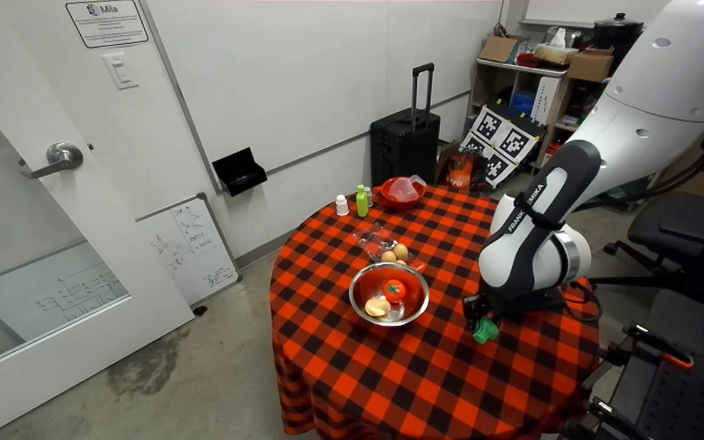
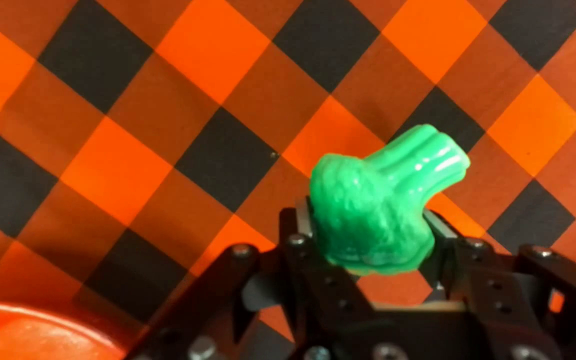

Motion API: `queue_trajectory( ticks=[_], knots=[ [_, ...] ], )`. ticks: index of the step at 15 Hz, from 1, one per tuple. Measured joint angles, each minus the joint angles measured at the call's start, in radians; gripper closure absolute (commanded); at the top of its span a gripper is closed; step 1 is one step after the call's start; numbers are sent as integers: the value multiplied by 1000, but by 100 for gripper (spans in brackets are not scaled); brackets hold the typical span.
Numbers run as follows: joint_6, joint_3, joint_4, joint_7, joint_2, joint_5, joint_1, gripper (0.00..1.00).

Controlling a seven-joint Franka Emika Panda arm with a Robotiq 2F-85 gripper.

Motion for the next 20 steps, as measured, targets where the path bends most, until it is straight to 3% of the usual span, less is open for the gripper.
queue_trajectory(
  ticks=[3, 4, 5, 9, 15, 20],
  knots=[
    [15, -2, 52, 31, 68, 0, 6, 79],
    [15, -4, 67, 41, 85, 0, 8, 29],
    [15, -5, 79, 49, 96, 0, 9, 27],
    [15, -9, 101, 75, 112, 0, 9, 2],
    [15, -18, 94, 87, 99, 0, 6, 0],
    [15, -1, 9, 87, -7, 0, -8, 0]
  ],
)
